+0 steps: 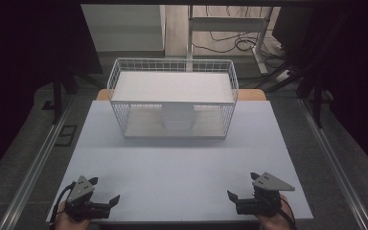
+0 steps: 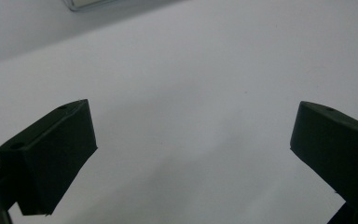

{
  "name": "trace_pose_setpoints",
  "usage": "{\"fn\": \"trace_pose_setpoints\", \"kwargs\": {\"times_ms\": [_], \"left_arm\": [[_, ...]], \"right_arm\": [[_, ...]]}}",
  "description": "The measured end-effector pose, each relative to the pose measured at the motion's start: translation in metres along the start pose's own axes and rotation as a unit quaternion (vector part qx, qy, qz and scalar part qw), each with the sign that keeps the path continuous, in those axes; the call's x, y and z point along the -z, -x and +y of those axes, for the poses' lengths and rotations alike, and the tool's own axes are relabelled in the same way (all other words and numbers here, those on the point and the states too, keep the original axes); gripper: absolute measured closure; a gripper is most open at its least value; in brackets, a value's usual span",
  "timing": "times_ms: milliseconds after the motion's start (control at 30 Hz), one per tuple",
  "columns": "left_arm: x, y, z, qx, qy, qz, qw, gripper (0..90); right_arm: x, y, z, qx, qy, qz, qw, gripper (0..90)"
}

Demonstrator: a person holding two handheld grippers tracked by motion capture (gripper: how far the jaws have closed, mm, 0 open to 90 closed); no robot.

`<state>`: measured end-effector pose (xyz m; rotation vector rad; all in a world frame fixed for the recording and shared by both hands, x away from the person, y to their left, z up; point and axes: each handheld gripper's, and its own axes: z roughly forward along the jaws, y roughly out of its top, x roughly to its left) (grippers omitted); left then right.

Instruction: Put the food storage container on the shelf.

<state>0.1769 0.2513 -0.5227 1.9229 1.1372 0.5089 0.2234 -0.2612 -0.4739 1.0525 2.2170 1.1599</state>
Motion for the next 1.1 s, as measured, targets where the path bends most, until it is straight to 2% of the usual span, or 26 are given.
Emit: {"fn": "trace_pose_setpoints", "kwargs": {"times_ms": [267, 500, 633, 667, 767, 867, 1000, 1100], "left_arm": [[0.010, -0.003, -0.005, 0.008, 0.010, 0.007, 0.9999, 0.0], [0.019, -0.006, -0.014, 0.019, 0.021, 0.017, 0.9994, 0.0], [0.020, -0.006, -0.018, 0.026, 0.021, 0.016, 0.9993, 0.0], [0.021, -0.006, -0.019, 0.025, 0.022, 0.018, 0.9993, 0.0], [0.021, -0.005, -0.019, 0.022, 0.022, 0.020, 0.9993, 0.0], [0.020, -0.005, -0.019, 0.021, 0.019, 0.023, 0.9993, 0.0], [0.020, -0.007, -0.019, 0.029, 0.019, 0.022, 0.9992, 0.0], [0.019, -0.008, -0.019, 0.033, 0.019, 0.021, 0.9991, 0.2]], "right_arm": [[0.014, 0.005, -0.012, -0.015, 0.003, -0.013, 0.9998, 0.0], [0.021, 0.007, -0.026, -0.022, -0.006, -0.029, 0.9993, 0.0], [0.021, 0.007, -0.036, -0.027, -0.020, -0.031, 0.9990, 0.0], [0.021, 0.006, -0.041, -0.028, -0.032, -0.030, 0.9986, 0.0], [0.020, 0.005, -0.044, -0.026, -0.041, -0.030, 0.9984, 0.0], [0.021, 0.005, -0.044, -0.029, -0.039, -0.039, 0.9981, 0.0], [0.020, 0.006, -0.044, -0.031, -0.041, -0.040, 0.9979, 0.0], [0.019, 0.004, -0.044, -0.023, -0.047, -0.043, 0.9977, 0.0]]}}
